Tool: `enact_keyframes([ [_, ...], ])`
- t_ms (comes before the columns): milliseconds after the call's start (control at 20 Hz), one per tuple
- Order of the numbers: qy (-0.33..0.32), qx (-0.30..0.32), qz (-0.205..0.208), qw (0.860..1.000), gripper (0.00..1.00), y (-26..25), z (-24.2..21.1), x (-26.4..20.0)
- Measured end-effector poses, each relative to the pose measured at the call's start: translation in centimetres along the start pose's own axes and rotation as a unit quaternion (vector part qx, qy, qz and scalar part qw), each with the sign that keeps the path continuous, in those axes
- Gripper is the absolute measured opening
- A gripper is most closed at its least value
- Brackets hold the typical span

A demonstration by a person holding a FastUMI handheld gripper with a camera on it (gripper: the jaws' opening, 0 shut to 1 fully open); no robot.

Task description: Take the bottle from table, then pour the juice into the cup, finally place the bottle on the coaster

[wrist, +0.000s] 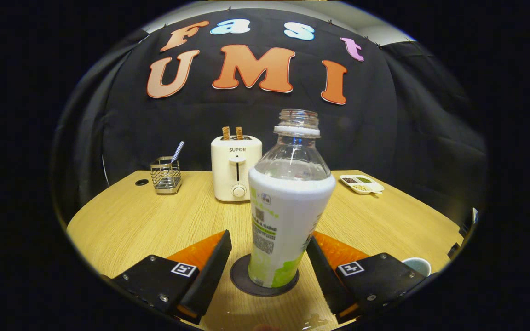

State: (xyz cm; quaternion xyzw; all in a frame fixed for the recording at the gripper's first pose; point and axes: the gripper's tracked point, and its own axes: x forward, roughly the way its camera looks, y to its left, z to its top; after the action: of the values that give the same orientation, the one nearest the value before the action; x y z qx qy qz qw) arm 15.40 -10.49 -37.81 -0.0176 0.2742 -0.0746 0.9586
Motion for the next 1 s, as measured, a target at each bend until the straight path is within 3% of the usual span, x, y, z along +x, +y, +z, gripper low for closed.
enact_keyframes([
  [200,-0.016,0.002,-0.013,1.000,0.98,-1.0,1.9,-3.8],
  [400,-0.086,0.003,-0.038,0.996,0.97,-2.7,8.8,-10.3],
  [700,-0.175,0.038,-0.004,0.984,0.97,-0.5,17.6,-19.4],
  [1000,-0.259,0.025,0.024,0.965,0.97,2.8,24.0,-27.5],
])
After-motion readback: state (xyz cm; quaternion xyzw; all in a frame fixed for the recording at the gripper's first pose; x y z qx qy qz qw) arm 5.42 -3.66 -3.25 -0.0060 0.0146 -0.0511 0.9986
